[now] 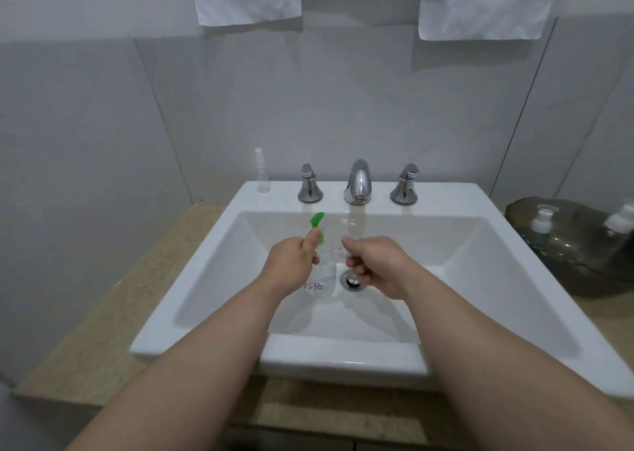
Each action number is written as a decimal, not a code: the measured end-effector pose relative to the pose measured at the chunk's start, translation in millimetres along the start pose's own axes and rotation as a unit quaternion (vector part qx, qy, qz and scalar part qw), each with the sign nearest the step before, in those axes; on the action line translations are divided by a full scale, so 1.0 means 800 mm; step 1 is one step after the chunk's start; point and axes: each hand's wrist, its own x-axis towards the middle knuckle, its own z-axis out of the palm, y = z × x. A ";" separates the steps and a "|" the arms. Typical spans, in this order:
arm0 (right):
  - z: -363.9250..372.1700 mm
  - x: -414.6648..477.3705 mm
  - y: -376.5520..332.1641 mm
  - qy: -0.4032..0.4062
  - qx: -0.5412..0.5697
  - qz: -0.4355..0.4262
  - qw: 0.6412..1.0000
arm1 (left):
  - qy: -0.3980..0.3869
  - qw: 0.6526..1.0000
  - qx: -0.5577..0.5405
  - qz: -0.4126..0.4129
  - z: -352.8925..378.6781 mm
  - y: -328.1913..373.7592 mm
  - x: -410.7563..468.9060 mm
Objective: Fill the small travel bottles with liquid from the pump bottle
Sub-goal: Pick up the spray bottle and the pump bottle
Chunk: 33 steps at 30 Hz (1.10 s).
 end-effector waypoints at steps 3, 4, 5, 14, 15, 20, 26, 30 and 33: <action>-0.010 0.006 -0.001 0.089 0.045 -0.001 0.995 | 0.037 0.999 0.000 -0.007 -0.003 -0.004 0.003; -0.014 0.007 0.000 0.114 0.058 0.000 0.992 | 0.034 0.999 -0.024 -0.012 -0.002 -0.004 0.003; -0.020 0.007 0.000 0.145 0.072 -0.003 0.987 | 0.020 0.998 -0.057 -0.014 0.000 -0.003 0.002; -0.093 0.019 -0.047 0.452 -0.039 -0.156 0.878 | -0.206 0.969 -0.139 0.003 0.035 0.057 0.020; -0.100 0.021 -0.052 0.460 -0.074 -0.163 0.869 | -0.219 0.961 -0.170 -0.012 0.043 0.060 0.022; -0.128 0.048 -0.060 0.462 -0.183 -0.202 0.844 | -0.260 0.930 -0.255 -0.047 0.068 0.042 0.028; -0.131 0.074 -0.054 0.451 -0.246 -0.202 0.834 | -0.261 0.914 -0.310 -0.029 0.058 0.027 0.029; -0.124 0.058 -0.054 0.515 -0.299 -0.219 0.773 | -0.225 0.916 -0.331 -0.012 0.058 0.032 0.034; -0.105 0.026 -0.060 0.536 -0.194 -0.242 0.785 | -0.199 0.920 -0.336 0.011 0.057 0.036 0.035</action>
